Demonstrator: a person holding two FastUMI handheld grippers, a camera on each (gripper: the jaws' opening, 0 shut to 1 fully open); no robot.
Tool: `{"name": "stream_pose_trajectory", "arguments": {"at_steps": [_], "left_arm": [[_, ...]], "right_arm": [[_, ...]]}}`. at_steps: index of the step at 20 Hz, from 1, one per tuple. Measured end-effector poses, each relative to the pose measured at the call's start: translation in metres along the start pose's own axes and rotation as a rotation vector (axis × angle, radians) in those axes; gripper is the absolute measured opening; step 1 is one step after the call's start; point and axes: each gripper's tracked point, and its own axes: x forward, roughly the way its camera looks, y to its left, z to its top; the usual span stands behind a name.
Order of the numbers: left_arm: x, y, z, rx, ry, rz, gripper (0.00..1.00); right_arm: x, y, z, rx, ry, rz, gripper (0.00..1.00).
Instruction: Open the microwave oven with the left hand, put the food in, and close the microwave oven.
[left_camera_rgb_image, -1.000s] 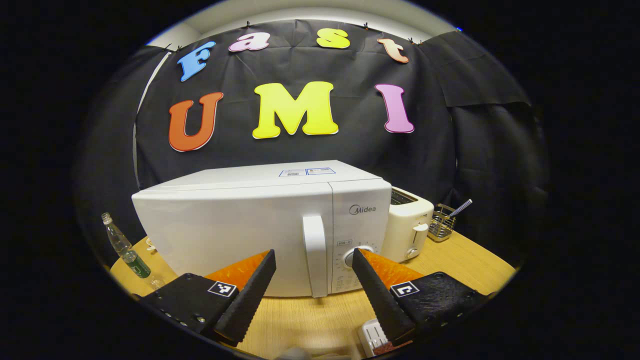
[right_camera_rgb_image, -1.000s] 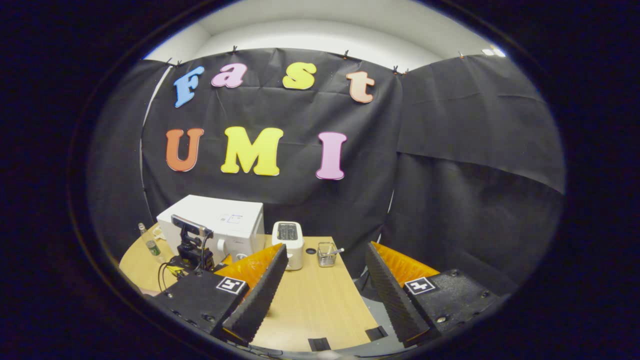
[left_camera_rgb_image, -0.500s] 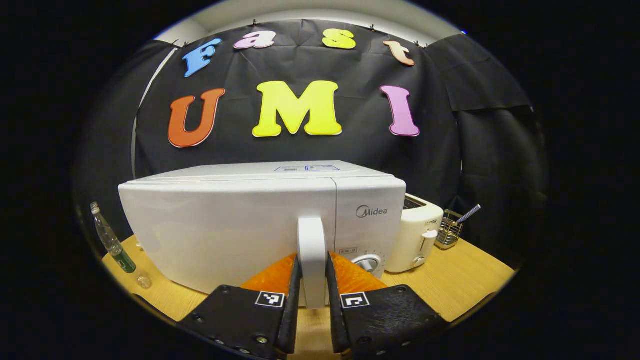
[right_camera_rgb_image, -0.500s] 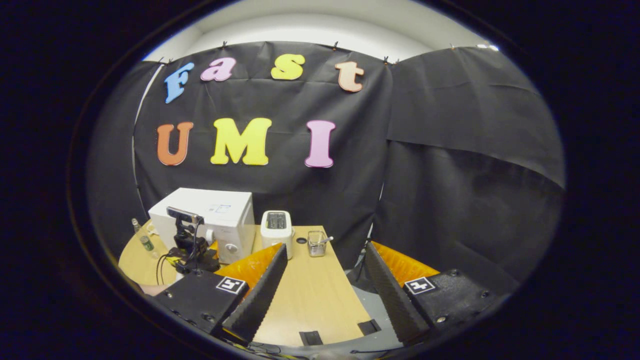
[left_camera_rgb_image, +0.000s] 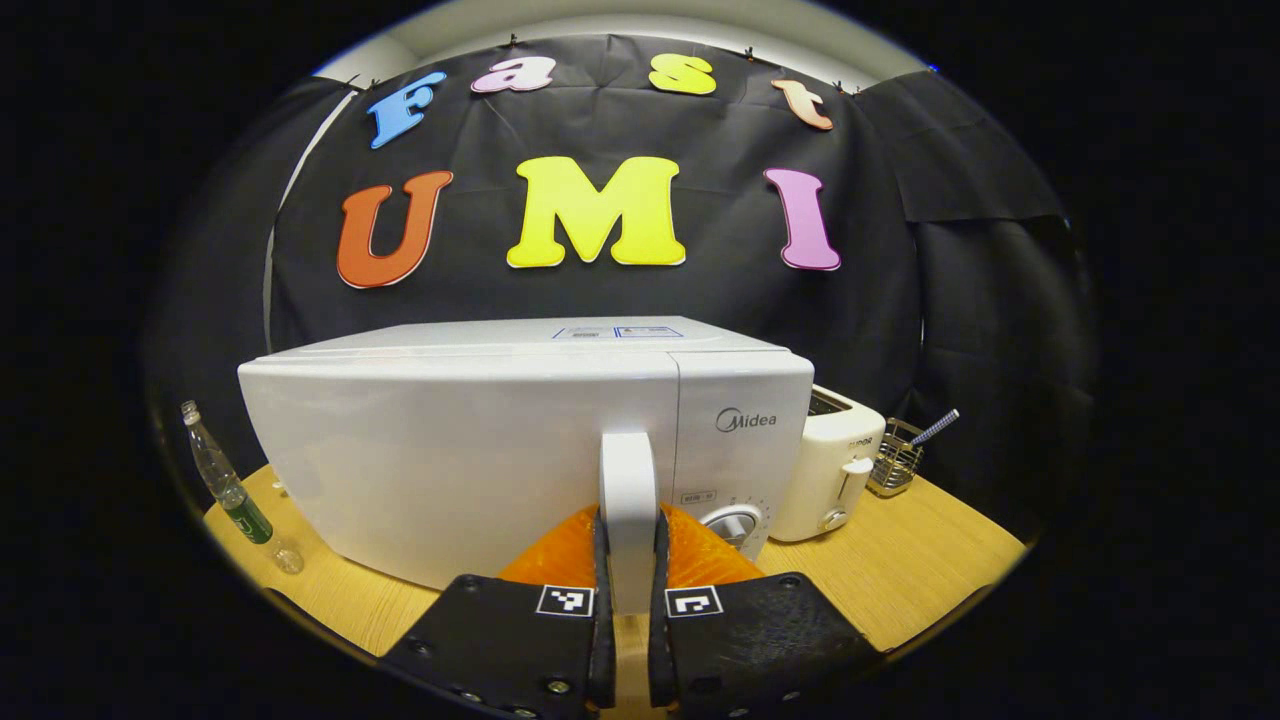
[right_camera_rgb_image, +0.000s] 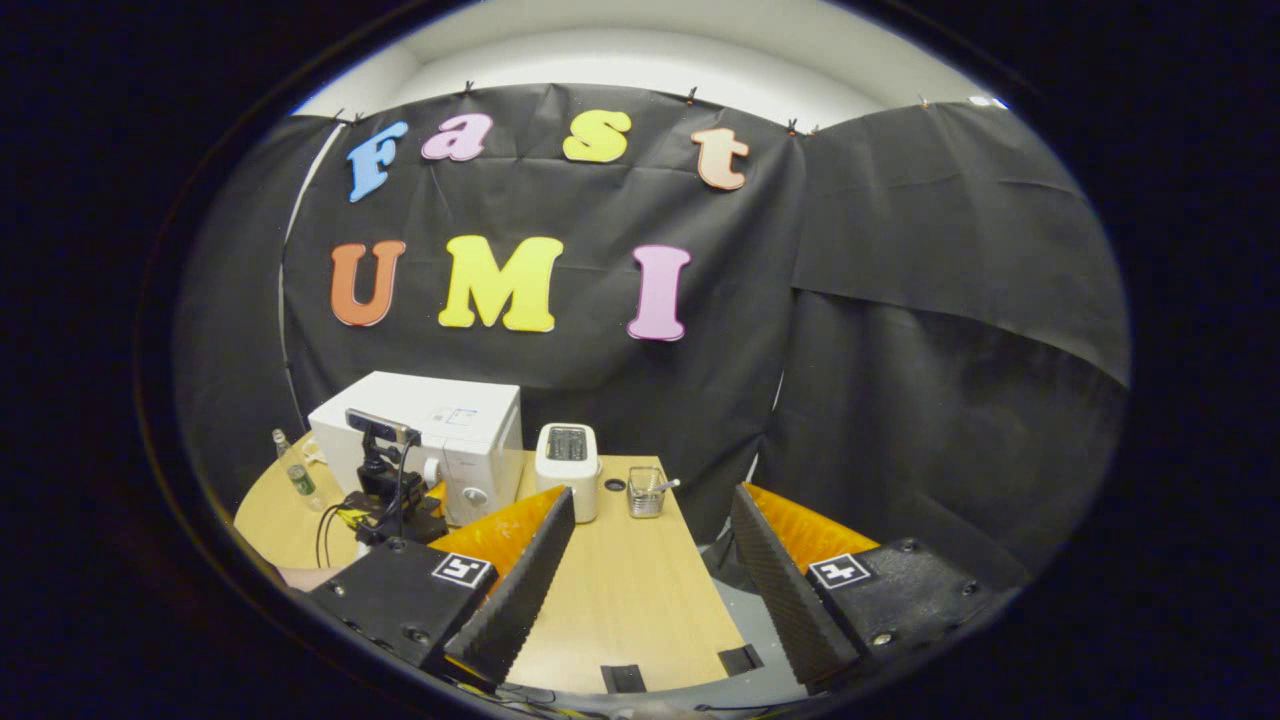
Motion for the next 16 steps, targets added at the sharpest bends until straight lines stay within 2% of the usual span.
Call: {"name": "stream_pose_trajectory", "arguments": {"at_steps": [3, 4, 5, 6, 11, 16], "left_arm": [[-0.02, 0.001, -0.007, 0.0, 0.014, 0.003, 0.12], [-0.031, 0.001, -0.006, 0.027, -0.005, -0.004, 0.12], [-0.041, 0.004, -0.008, 0.035, -0.015, -0.007, 0.12], [-0.051, 0.006, -0.012, 0.023, -0.002, -0.012, 0.11], [-0.101, 0.022, -0.024, 0.038, 0.03, -0.035, 0.12], [-0.148, 0.048, -0.035, 0.024, 0.065, 0.001, 0.12]], "right_arm": [[-0.001, 0.001, -0.002, 0.0, -0.007, 0.006, 1.0], [0.0, 0.002, -0.004, -0.005, -0.002, 0.012, 0.94], [0.0, 0.007, -0.008, -0.011, 0.004, 0.023, 0.94], [0.001, 0.011, -0.01, -0.019, 0.009, 0.034, 1.0], [0.004, 0.038, -0.018, -0.017, 0.019, 0.111, 1.0], [0.003, 0.064, -0.022, -0.011, 0.021, 0.168, 1.0]]}}
